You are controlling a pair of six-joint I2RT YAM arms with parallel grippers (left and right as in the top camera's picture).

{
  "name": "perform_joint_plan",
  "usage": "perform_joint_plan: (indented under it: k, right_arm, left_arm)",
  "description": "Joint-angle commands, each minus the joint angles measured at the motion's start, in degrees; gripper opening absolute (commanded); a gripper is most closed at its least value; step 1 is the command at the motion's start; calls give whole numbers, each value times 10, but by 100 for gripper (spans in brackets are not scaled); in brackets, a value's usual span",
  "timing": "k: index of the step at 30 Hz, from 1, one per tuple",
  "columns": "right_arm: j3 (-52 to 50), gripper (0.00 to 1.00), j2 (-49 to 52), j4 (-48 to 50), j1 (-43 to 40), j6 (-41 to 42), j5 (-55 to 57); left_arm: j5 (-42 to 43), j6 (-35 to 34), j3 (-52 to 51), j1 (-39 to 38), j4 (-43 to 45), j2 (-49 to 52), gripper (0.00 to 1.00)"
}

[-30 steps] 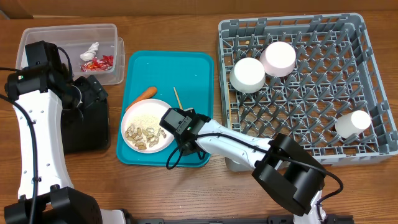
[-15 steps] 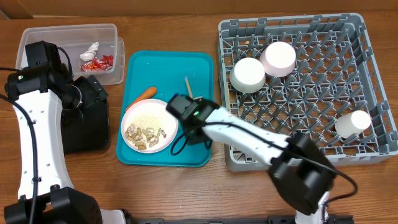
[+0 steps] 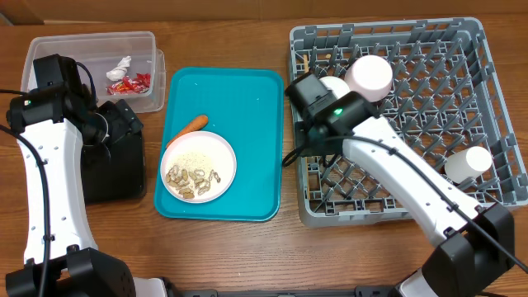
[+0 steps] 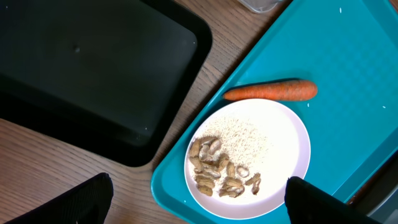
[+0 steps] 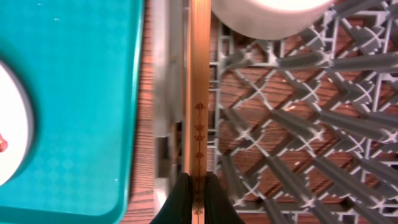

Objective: Sort waste into correct bins and load items into the dishwasher
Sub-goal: 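Carry the second chopstick into the rack and release it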

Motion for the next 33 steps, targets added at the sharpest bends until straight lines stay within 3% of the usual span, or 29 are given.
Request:
perform_joint_plan:
  k: [1, 11, 17, 26, 33]
  right_arm:
    - [-7, 4, -5, 2, -19, -48, -55]
    - [-64, 4, -4, 17, -20, -46, -80]
    - [-64, 37, -4, 17, -21, -46, -79]
    - [-20, 40, -47, 5, -27, -19, -57]
    - [-3, 49, -117, -5, -120, -1, -76]
  left_arm:
    - [0, 13, 8, 1, 0, -7, 90]
    - [0, 13, 8, 1, 0, -7, 90]
    - [0, 13, 8, 1, 0, -7, 90]
    - [0, 13, 8, -6, -1, -7, 89]
    - [1, 12, 5, -79, 9, -6, 89]
